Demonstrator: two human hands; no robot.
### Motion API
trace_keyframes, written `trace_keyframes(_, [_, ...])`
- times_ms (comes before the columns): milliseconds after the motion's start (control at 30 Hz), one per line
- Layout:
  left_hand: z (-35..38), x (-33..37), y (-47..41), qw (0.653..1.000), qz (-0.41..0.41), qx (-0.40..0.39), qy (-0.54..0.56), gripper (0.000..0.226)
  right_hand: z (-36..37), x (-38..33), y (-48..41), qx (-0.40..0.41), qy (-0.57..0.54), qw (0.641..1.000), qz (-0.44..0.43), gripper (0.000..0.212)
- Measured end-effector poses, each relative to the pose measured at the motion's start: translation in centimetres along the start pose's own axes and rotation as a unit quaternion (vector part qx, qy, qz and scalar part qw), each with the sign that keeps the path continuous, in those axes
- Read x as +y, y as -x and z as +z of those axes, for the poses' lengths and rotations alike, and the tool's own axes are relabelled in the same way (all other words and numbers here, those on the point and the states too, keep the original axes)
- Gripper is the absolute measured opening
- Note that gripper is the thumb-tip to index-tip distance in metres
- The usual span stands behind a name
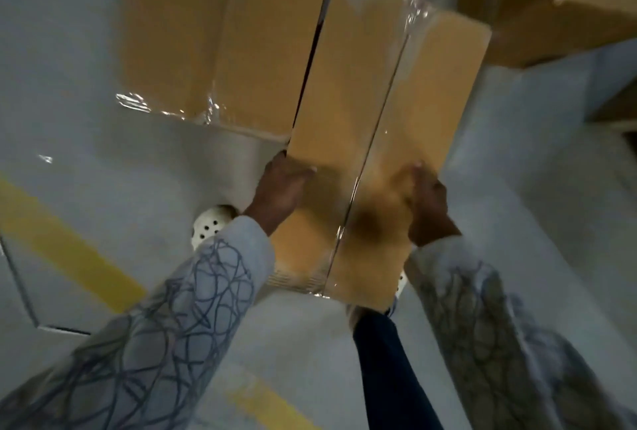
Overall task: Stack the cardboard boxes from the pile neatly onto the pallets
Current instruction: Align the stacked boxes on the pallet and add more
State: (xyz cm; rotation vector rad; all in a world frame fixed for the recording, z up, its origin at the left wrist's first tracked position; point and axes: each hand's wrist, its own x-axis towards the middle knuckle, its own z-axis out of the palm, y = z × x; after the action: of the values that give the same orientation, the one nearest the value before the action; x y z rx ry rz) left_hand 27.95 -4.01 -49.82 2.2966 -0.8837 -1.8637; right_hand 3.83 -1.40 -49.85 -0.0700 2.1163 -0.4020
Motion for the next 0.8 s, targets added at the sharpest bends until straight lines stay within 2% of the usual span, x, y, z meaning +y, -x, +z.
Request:
trace_keyframes(100, [0.8, -0.9, -0.4, 0.998, -0.011, -0.011, 0.057, 0.106, 1.0, 0.0, -0.7, 0.010, -0.052, 0.998, 0.030, 0.094])
trace_keyframes(200, [-0.1, -1.0, 3.4, 0.997, -0.010, -0.012, 0.081, 0.107, -0.5, -1.0, 4.1, 0.093, -0.018, 0.994, 0.056, 0.122])
trace_keyframes(300, [-2.6, -0.9, 10.2, 0.994, -0.029, -0.030, 0.097, 0.104, -3.8, -4.3, 14.6, 0.130, 0.062, 0.985, 0.090, 0.109])
trace_keyframes(333, [-4.0, 0.5, 13.8, 0.996, -0.023, -0.022, 0.087, 0.104, -5.4, -4.9, 18.0, 0.121, 0.065, 0.986, 0.090, 0.108])
trace_keyframes(400, [-6.8, 4.5, 21.6, 0.999, 0.011, 0.003, 0.045, 0.101, -9.1, -6.0, 24.6, 0.079, 0.019, 0.992, 0.094, 0.123])
trace_keyframes(433, [-8.3, 6.9, 25.8, 1.000, 0.027, 0.015, 0.003, 0.097, -11.3, -6.4, 27.6, 0.067, -0.015, 0.992, 0.105, 0.132])
trace_keyframes(467, [-9.6, 9.4, 29.8, 0.998, 0.044, 0.025, -0.047, 0.093, -13.4, -6.5, 30.5, 0.064, -0.056, 0.990, 0.116, 0.132])
trace_keyframes(500, [-10.7, 11.7, 33.4, 0.993, 0.062, 0.038, -0.089, 0.089, -15.4, -7.2, 34.0, 0.056, -0.098, 0.986, 0.119, 0.119])
trace_keyframes(567, [-12.7, 15.0, 38.9, 0.982, 0.110, 0.065, -0.142, 0.083, -18.8, -9.3, 41.3, 0.013, -0.174, 0.977, 0.119, 0.071])
trace_keyframes(600, [-13.4, 16.6, 41.2, 0.974, 0.140, 0.074, -0.165, 0.081, -20.3, -9.5, 44.1, -0.008, -0.213, 0.970, 0.112, 0.056])
trace_keyframes(700, [-13.8, 21.2, 47.8, 0.939, 0.251, 0.099, -0.213, 0.076, -24.5, -9.0, 50.7, -0.071, -0.312, 0.940, 0.114, 0.062])
trace_keyframes(767, [-12.2, 24.3, 52.1, 0.896, 0.340, 0.116, -0.260, 0.076, -27.6, -7.6, 53.3, -0.099, -0.379, 0.913, 0.117, 0.039])
trace_keyframes(800, [-10.7, 25.7, 54.3, 0.871, 0.383, 0.112, -0.286, 0.074, -29.3, -6.8, 54.4, -0.105, -0.403, 0.901, 0.120, 0.039])
